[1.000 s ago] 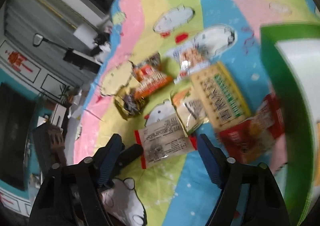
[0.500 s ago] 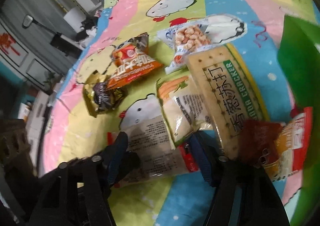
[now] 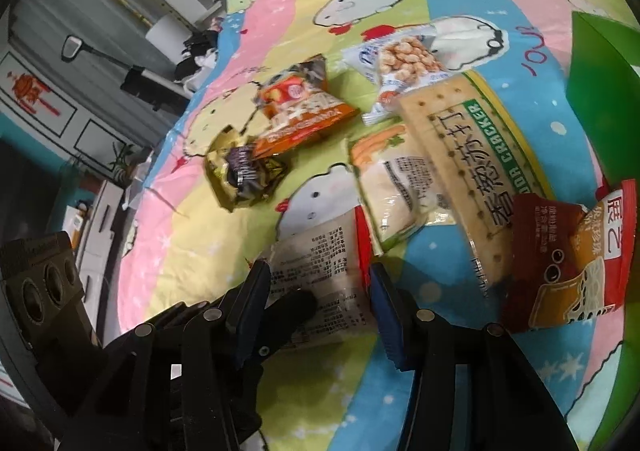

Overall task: Organize snacks
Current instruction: 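Grasp the white-and-red wrapped pastry with the right gripper, then carry the white pastry over the box with the right gripper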

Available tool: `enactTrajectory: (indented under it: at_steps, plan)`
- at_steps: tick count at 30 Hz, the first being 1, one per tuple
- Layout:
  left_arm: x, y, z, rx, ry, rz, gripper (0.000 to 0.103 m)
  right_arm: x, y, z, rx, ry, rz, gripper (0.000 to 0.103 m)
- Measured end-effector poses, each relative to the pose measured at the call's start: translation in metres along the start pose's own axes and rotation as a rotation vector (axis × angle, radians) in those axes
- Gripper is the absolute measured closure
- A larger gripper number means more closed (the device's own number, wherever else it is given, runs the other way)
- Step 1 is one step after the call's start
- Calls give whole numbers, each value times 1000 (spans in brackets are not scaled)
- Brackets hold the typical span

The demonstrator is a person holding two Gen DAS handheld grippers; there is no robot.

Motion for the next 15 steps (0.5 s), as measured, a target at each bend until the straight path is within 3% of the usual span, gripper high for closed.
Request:
enactTrajectory:
  at_steps: [5, 15]
  plan:
    - [-18, 7, -3, 29, 52, 5, 73, -15, -11, -1, -13, 43, 2, 50]
    - [-74, 53, -19, 136, 221, -4, 73, -89, -34, -6, -73, 230, 9, 50]
Point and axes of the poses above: each gripper's, at about its wrist camera, not at the fingertips, and x roughly the way its jaws point, y to its right, z to its underside, the point moved 5 cm from there along x, roughly the way its jaws point
